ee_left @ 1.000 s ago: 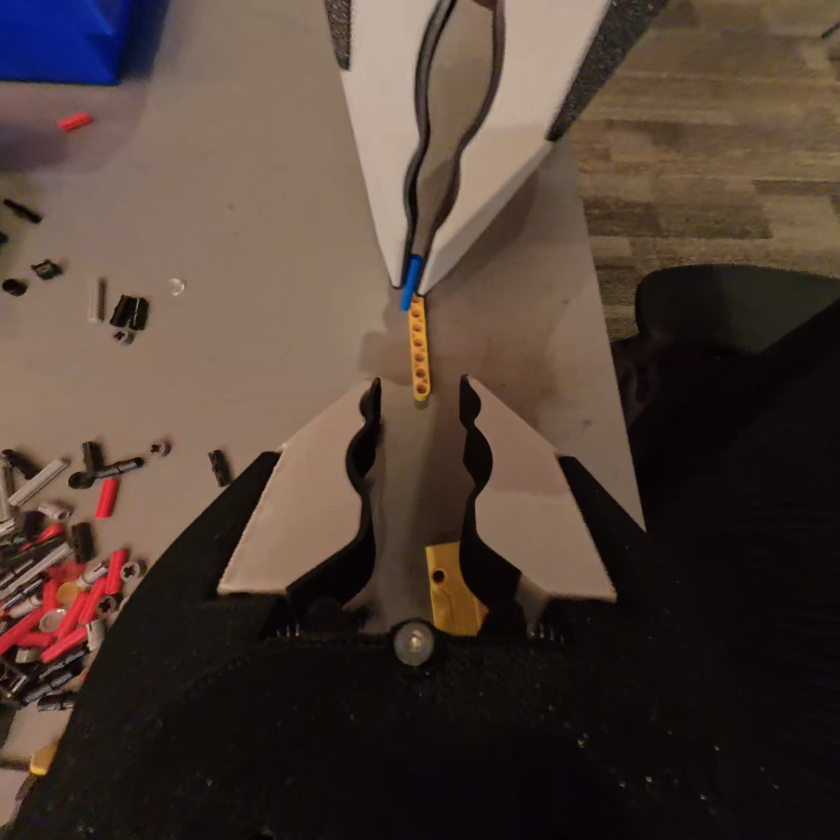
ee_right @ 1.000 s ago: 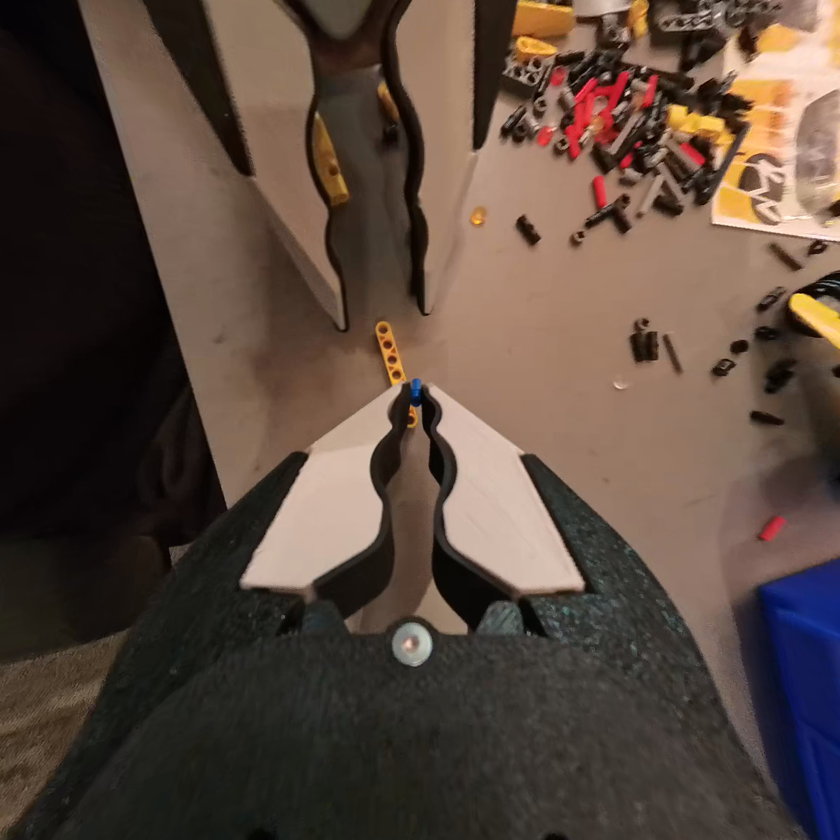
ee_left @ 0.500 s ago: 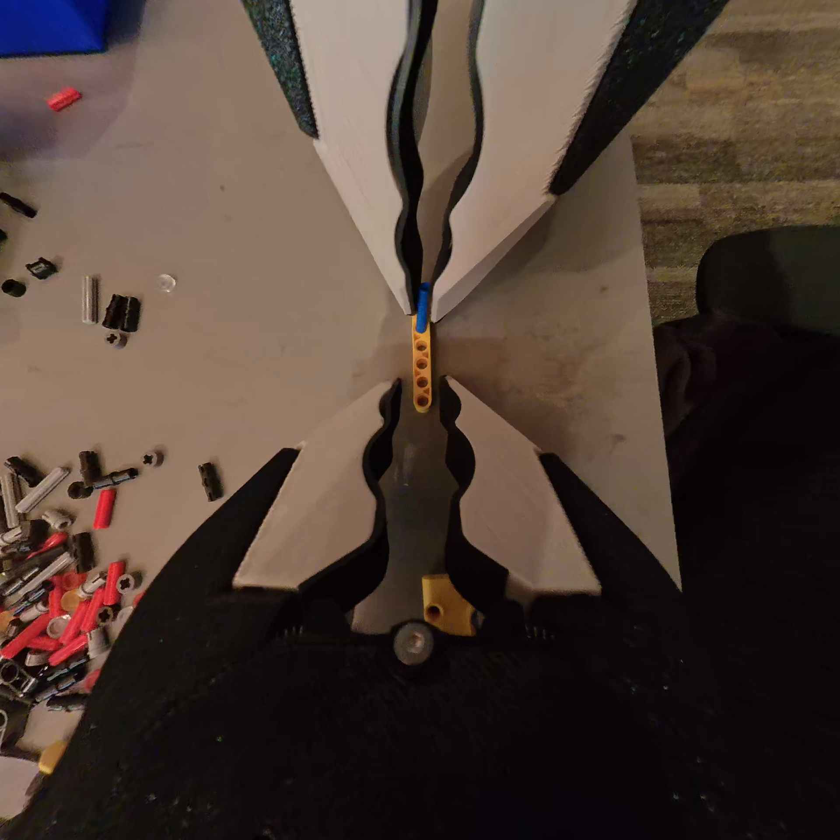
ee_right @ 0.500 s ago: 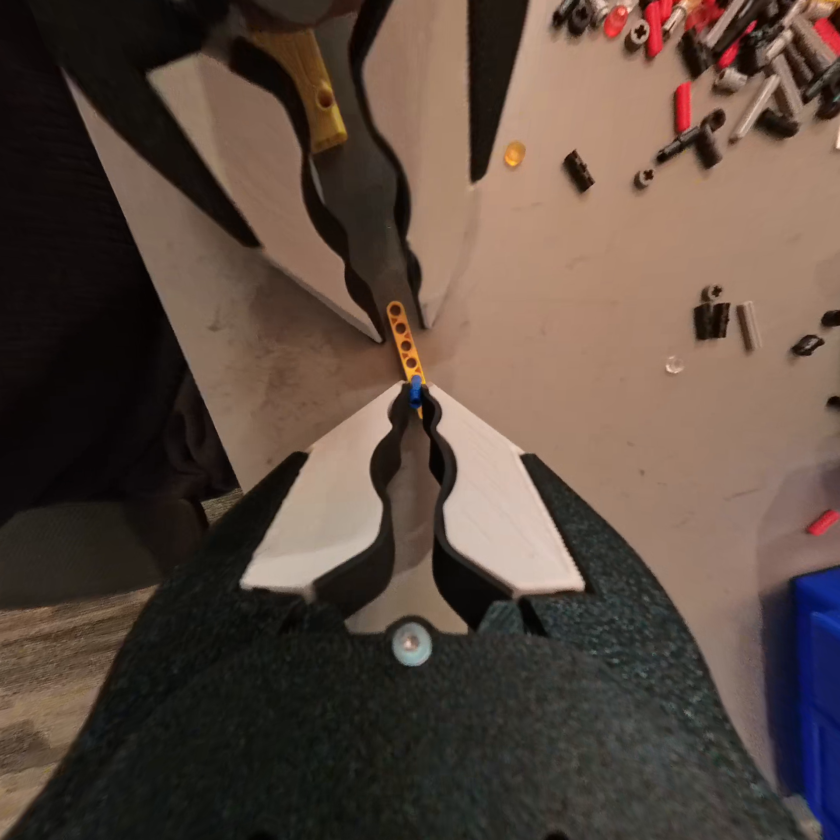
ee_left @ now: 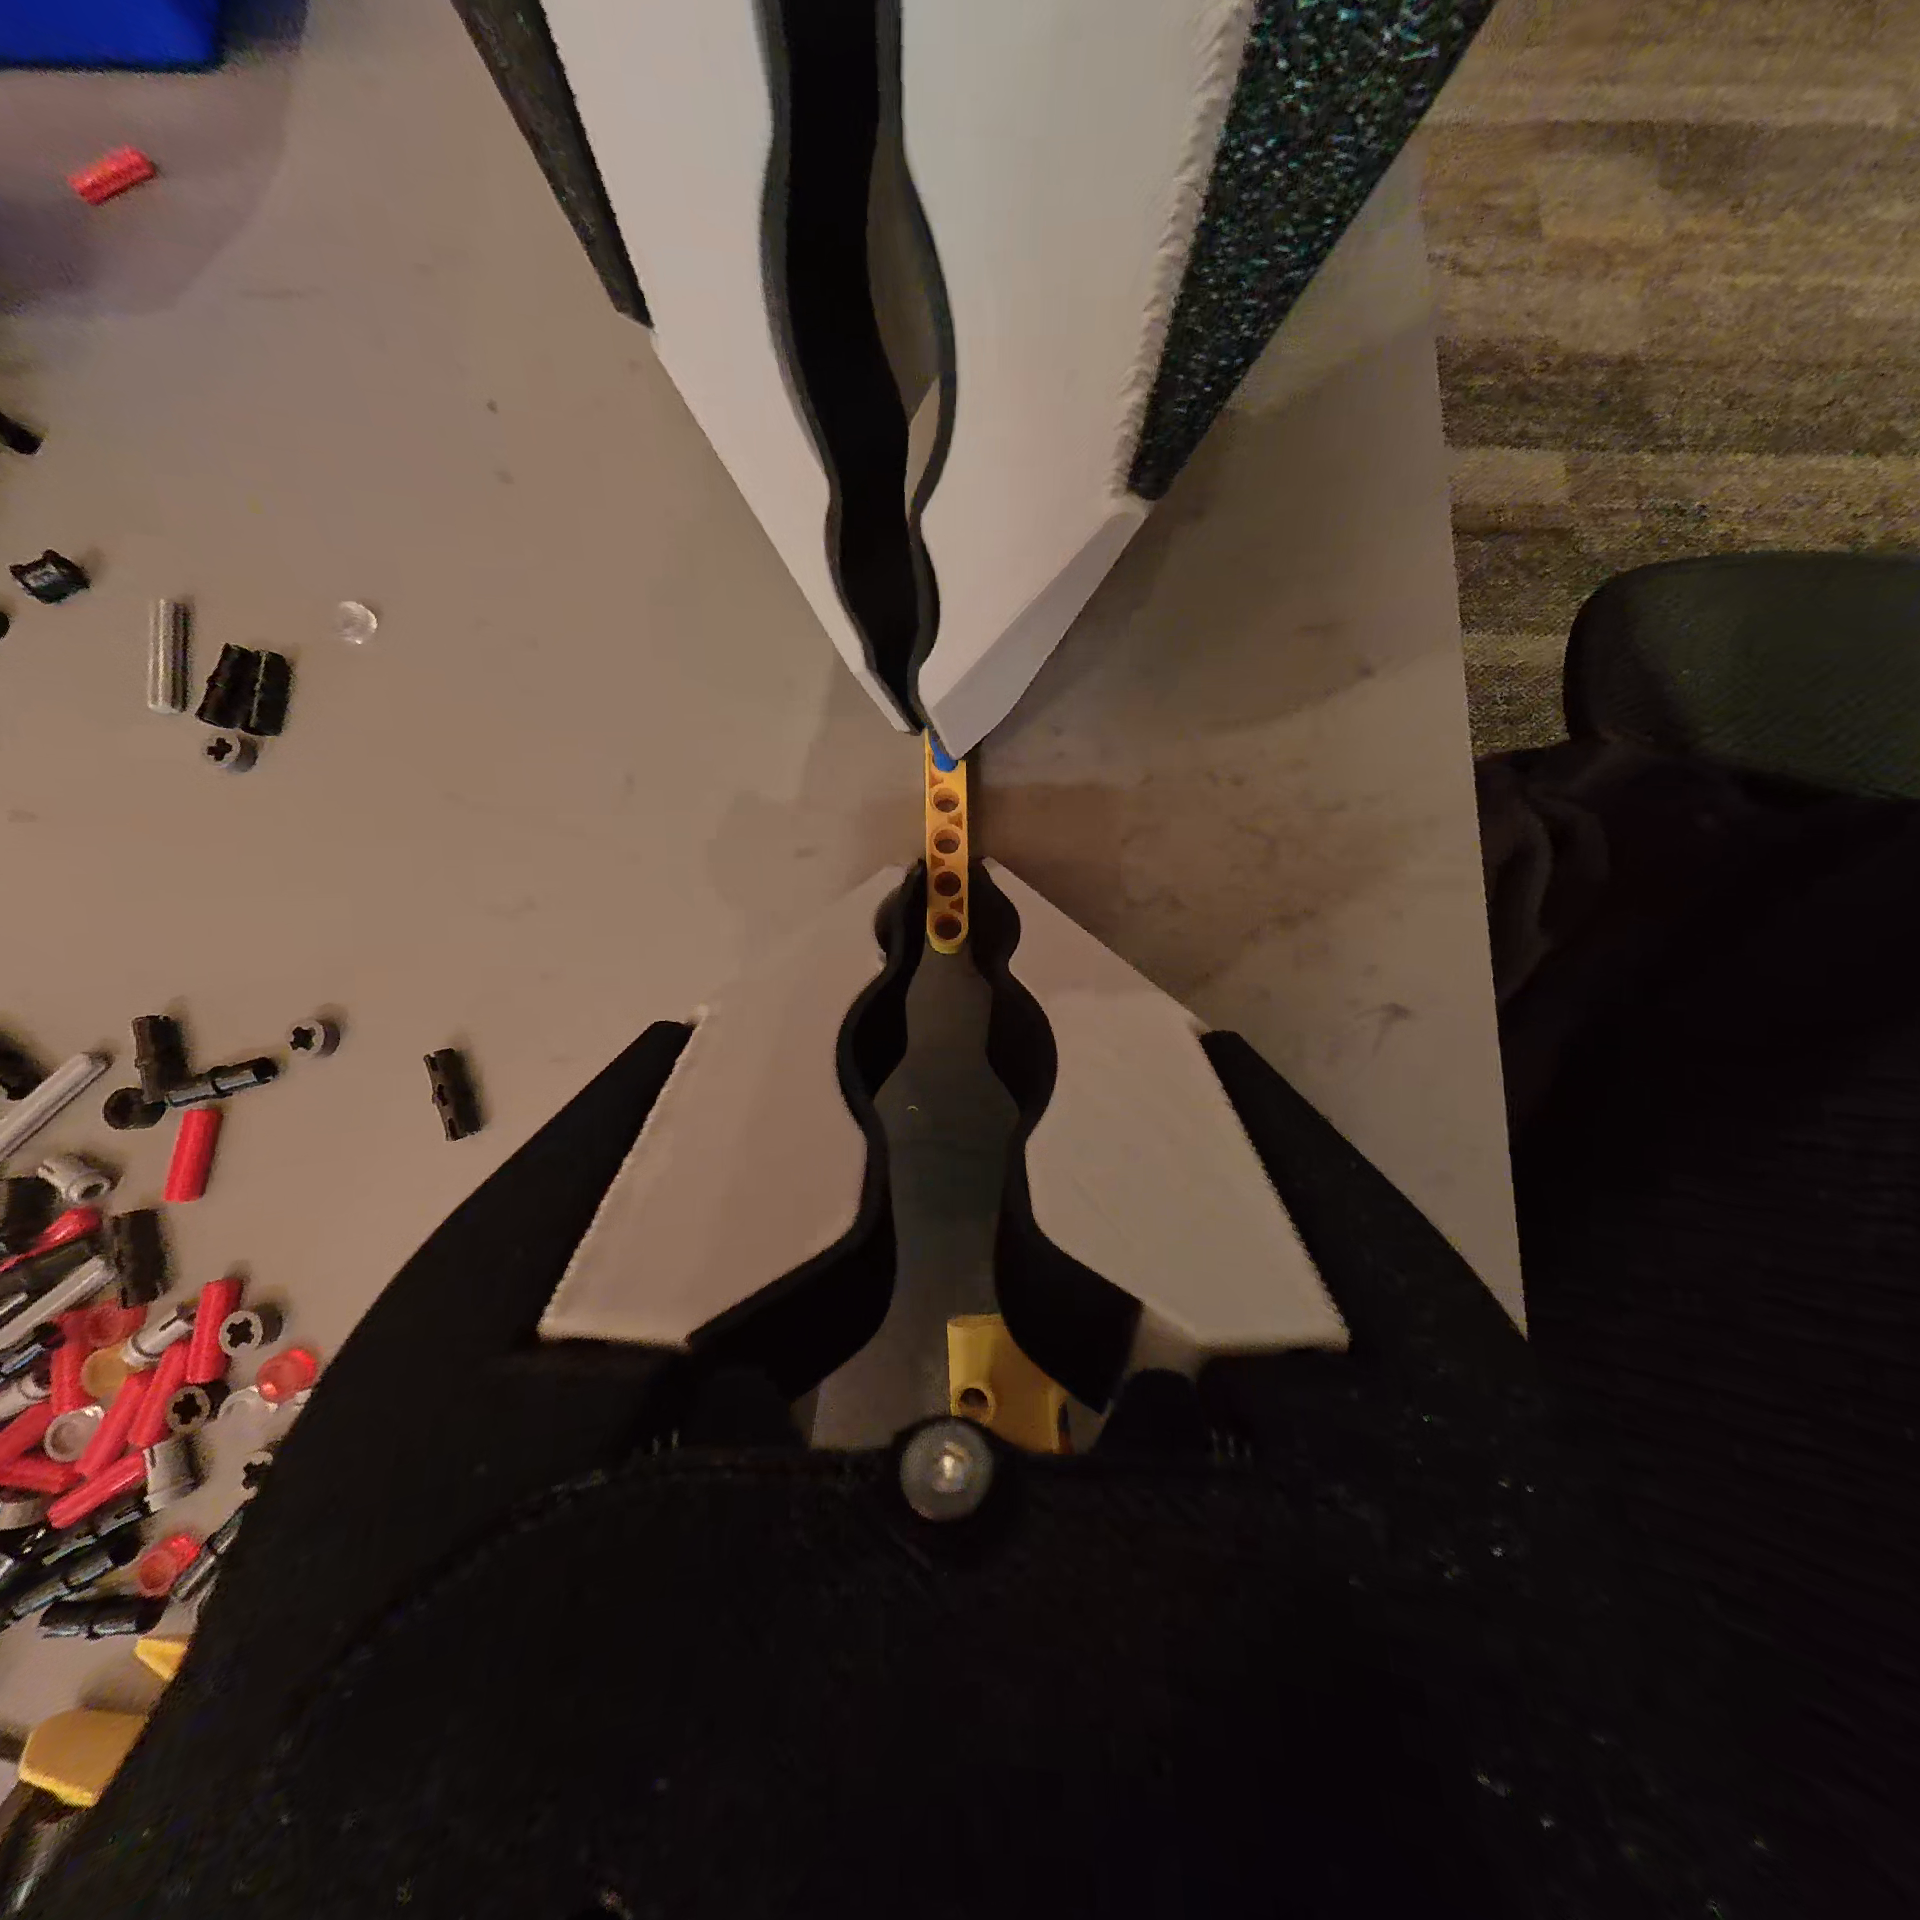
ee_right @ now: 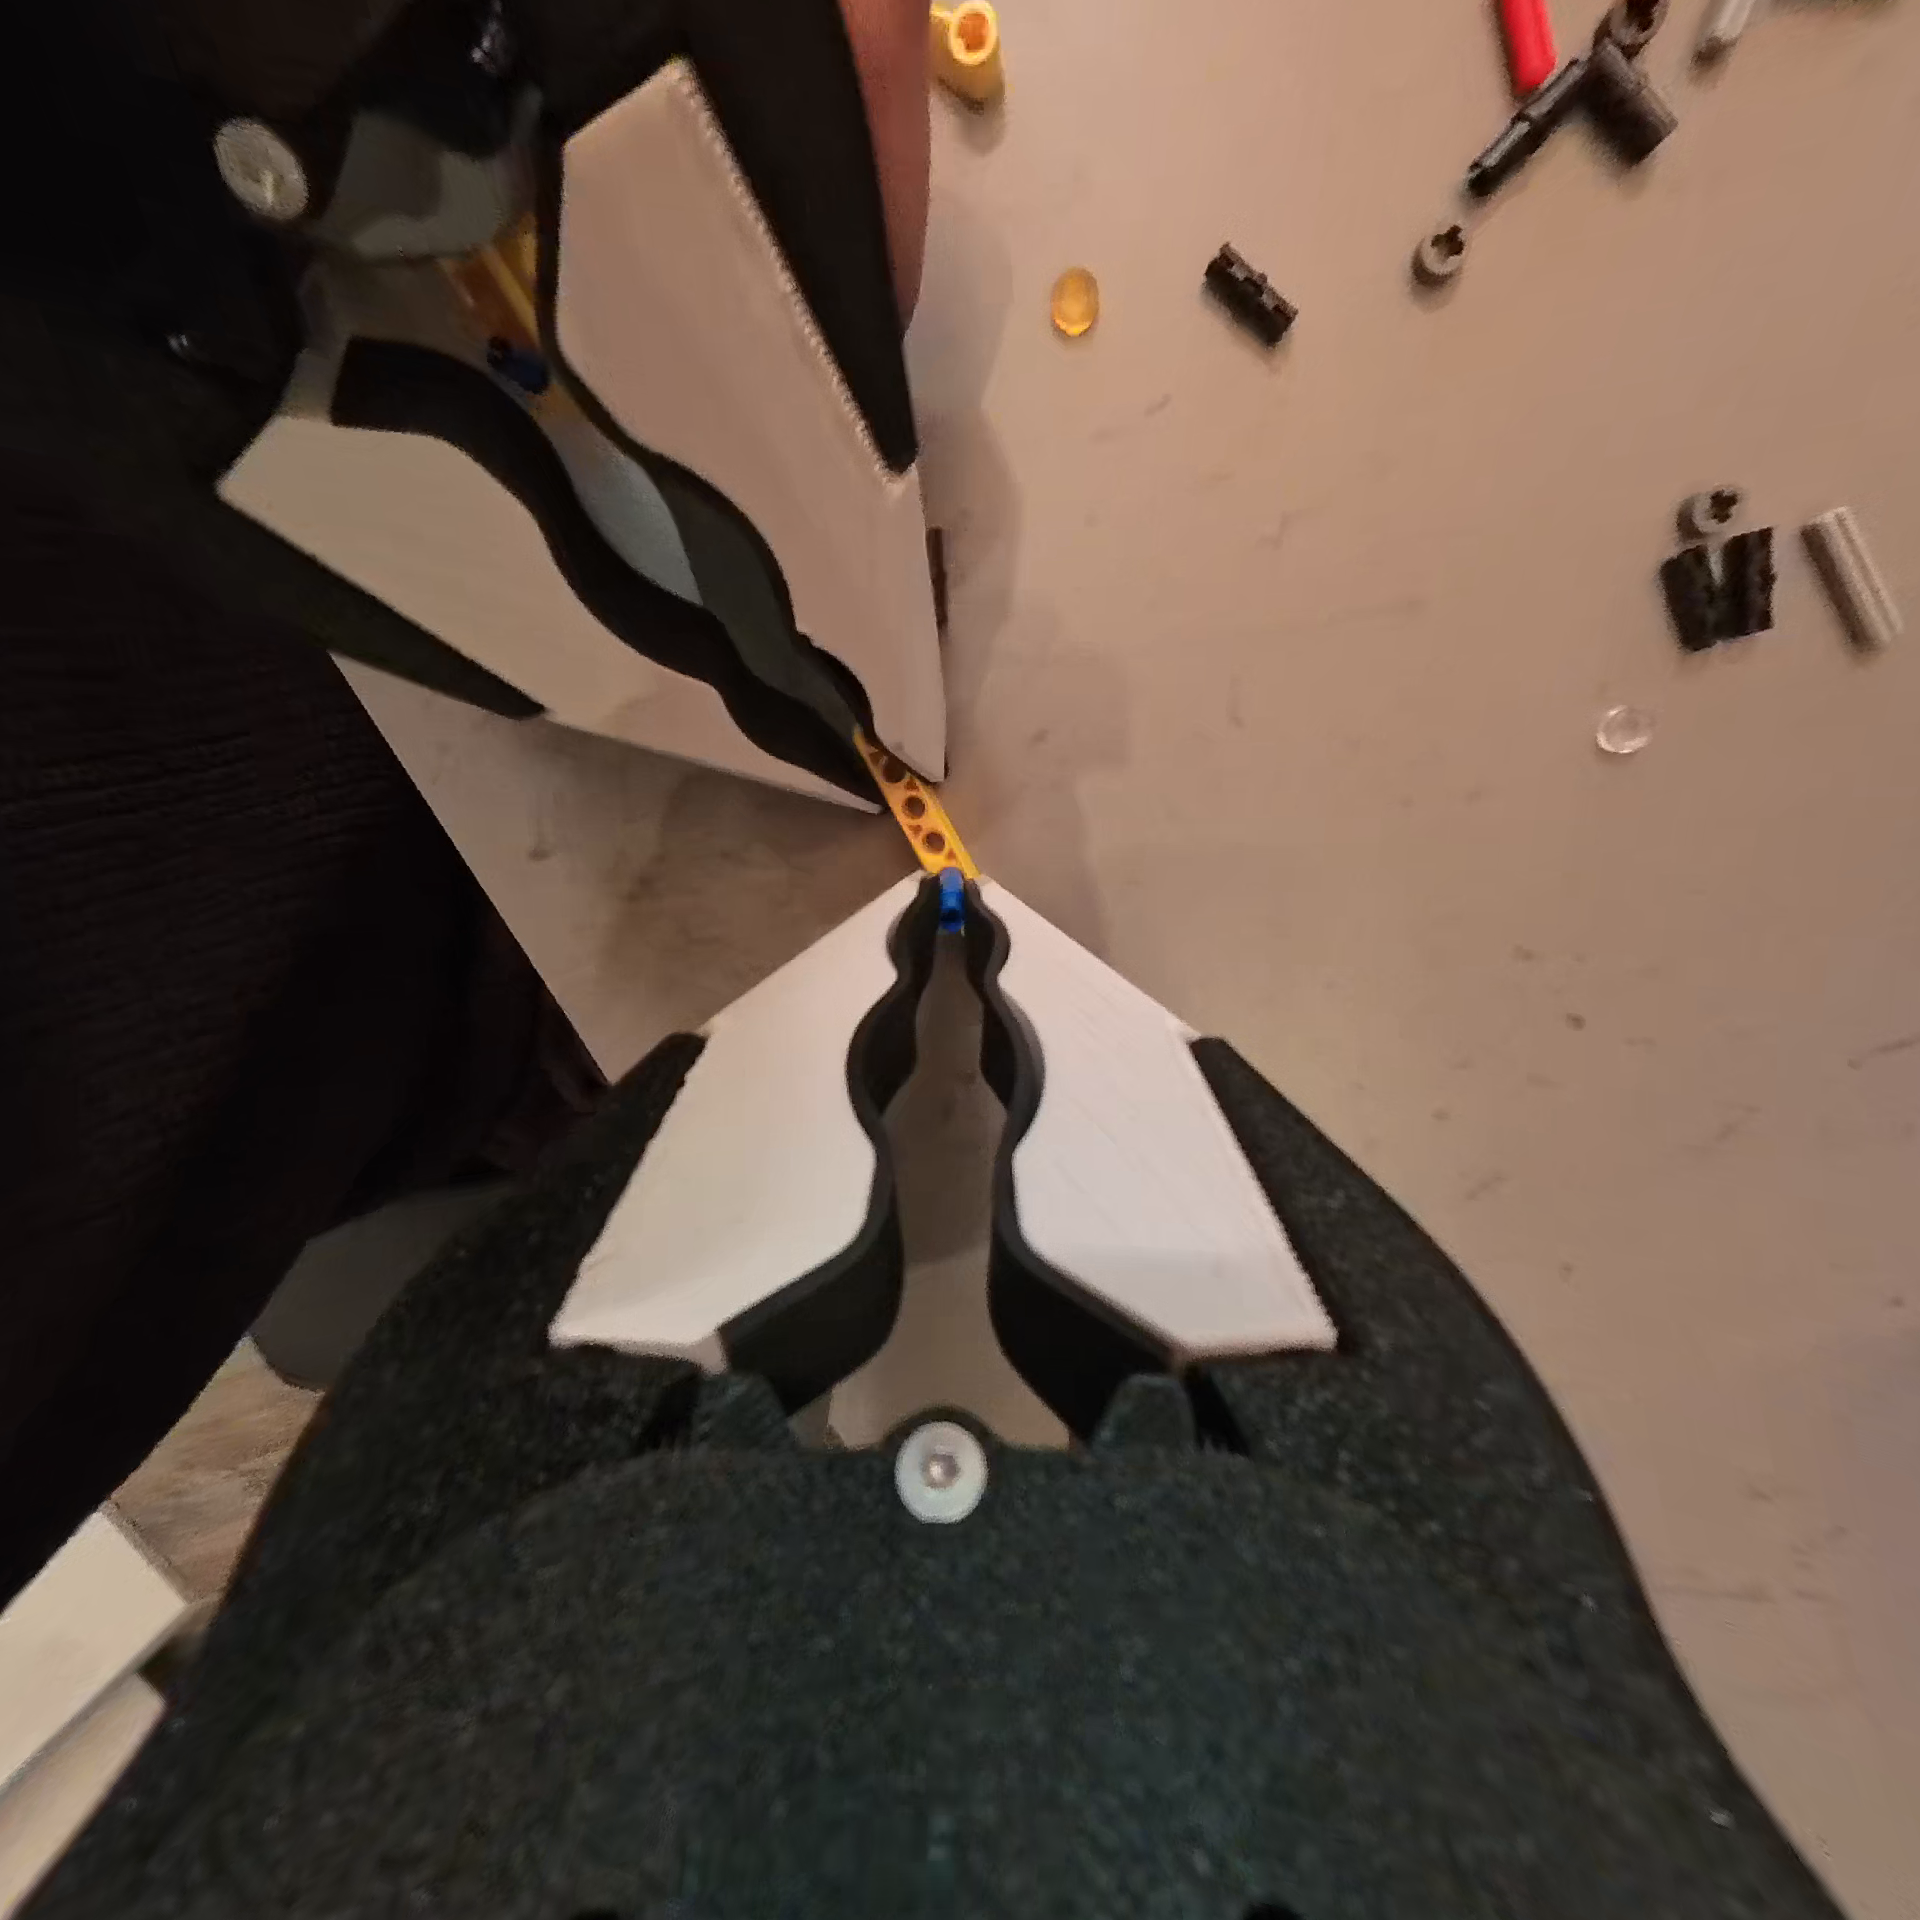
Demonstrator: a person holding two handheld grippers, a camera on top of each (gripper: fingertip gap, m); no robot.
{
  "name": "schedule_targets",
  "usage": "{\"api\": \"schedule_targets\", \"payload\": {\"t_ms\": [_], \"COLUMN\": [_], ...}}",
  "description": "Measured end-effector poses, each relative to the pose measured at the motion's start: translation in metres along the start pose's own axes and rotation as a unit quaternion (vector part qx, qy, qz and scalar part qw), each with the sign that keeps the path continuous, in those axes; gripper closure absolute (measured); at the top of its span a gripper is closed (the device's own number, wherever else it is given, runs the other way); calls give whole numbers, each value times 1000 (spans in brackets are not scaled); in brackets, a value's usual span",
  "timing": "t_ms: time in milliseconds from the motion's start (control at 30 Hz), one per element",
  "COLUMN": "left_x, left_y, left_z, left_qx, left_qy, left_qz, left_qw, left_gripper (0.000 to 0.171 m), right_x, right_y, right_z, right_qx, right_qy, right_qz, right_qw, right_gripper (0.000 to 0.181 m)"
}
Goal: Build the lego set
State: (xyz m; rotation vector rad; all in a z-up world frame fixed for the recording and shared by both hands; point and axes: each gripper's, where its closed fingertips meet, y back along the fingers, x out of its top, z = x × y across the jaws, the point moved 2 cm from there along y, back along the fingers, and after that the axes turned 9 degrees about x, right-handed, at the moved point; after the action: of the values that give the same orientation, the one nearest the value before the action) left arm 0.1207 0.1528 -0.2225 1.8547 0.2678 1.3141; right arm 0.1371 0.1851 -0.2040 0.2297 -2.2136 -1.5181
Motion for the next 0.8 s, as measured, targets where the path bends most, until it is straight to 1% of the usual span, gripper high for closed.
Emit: {"api": "schedule_targets", "payload": {"t_ms": [100,200,300,467,633,733,800], "left_x": [0,0,0,-1,0,-1,-1], "left_y": [0,0,0,0,0,0,0], "left_z": [0,0,0,0,0,0,0], "left_qx": [-4,-4,1,-1,0,-3,-2], "left_qy": [8,9,7,10,11,13,10], "left_qz": [3,4,5,7,6,7,6], "left_qw": [1000,1000,1000,1000,1000,1000,1000], "left_gripper": [166,166,166,166,166,166,166], "right_x": [4,6,5,3,0,-11,-13], "right_y": [-2,-3,-3,-2,-1,-4,-4], "right_z": [1,0,-1,-1,-1,-1,-1], "right_qx": [1,-9,-14,-15,-23,-25,-27], "right_qy": [-11,1,16,11,3,-10,-15], "right_qz": [-1,-30,-36,9,34,36,56], "right_qw": [1000,1000,999,1000,999,999,998], "right_gripper": [178,177,177,178,177,176,178]}}
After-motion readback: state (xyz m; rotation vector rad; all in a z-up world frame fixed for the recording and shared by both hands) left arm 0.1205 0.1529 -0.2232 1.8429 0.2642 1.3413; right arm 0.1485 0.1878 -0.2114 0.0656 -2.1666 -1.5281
